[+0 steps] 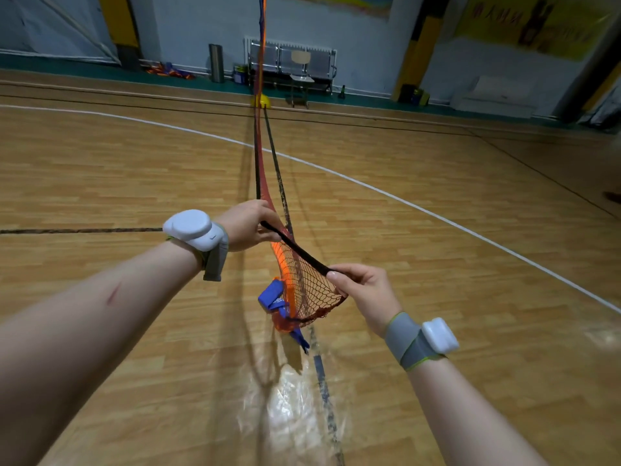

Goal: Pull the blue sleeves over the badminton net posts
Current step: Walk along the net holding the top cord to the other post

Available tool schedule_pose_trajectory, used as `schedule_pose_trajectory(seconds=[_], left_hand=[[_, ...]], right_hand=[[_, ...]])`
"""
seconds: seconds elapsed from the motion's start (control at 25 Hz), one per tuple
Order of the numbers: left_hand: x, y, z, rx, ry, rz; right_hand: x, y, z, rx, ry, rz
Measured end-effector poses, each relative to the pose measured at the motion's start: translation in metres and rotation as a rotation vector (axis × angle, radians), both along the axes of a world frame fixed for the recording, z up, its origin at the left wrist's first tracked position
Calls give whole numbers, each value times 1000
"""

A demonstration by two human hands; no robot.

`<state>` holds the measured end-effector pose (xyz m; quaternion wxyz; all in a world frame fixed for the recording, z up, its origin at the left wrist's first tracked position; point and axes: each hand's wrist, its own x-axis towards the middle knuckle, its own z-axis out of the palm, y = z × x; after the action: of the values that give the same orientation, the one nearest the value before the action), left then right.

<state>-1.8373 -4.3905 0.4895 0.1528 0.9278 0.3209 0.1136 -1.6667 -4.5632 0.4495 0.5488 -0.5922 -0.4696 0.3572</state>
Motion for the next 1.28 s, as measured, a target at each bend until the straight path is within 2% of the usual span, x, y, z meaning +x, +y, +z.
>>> schedule_pose_trajectory(seconds=[0.12, 0.28, 0.4, 0.56, 0.84, 1.04, 1.28], left_hand=[[16, -20, 2, 15, -1, -64], [40, -50, 6, 115, -15, -264], [47, -70, 13, 115, 13, -302], [49, -86, 26, 47, 43, -237], [44, -105, 46, 61, -8, -144], [32, -106, 57, 90, -57, -84], [20, -100, 37, 85, -1, 48]], right_hand=[[-2, -9, 18, 26, -31, 31], [5, -19, 29, 51, -41, 36], [16, -31, 30, 29, -44, 46], [26, -40, 24, -5, -46, 56], [30, -41, 4, 10, -11, -7], [37, -51, -14, -108, -115, -31], [43, -74, -5, -45, 42, 11]])
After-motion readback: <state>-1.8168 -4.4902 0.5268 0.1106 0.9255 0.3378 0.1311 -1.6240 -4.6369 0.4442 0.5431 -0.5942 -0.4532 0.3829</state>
